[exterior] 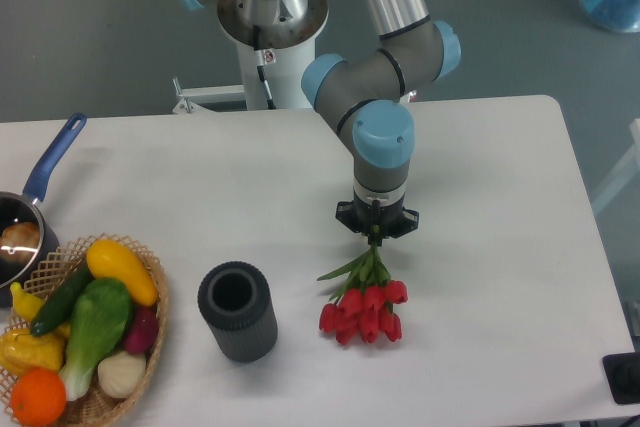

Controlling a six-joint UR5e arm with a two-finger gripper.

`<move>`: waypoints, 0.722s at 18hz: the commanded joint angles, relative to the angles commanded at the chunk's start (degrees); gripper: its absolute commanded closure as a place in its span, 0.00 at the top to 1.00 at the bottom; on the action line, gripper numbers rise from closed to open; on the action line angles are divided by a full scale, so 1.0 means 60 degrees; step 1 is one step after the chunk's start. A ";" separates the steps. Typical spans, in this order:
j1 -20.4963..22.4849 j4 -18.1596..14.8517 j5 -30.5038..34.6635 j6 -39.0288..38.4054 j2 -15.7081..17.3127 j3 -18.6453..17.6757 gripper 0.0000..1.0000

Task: Pick up the flowers from the table
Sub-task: 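Lift the gripped red tulips up off the table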

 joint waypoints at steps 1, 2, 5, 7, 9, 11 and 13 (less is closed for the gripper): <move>0.0000 0.0000 -0.0015 0.0015 0.0161 0.0044 0.18; -0.0015 0.0000 -0.0029 0.0015 0.0308 0.0102 0.17; -0.0015 0.0000 -0.0451 -0.0029 0.0601 0.0540 0.12; 0.0015 -0.0015 -0.0877 -0.0073 0.0762 0.1038 0.12; 0.0029 0.0000 -0.1447 -0.0073 0.0924 0.1463 0.12; 0.0015 0.0000 -0.1815 -0.0073 0.1041 0.1713 0.12; 0.0000 0.0014 -0.1977 -0.0030 0.1173 0.1729 0.12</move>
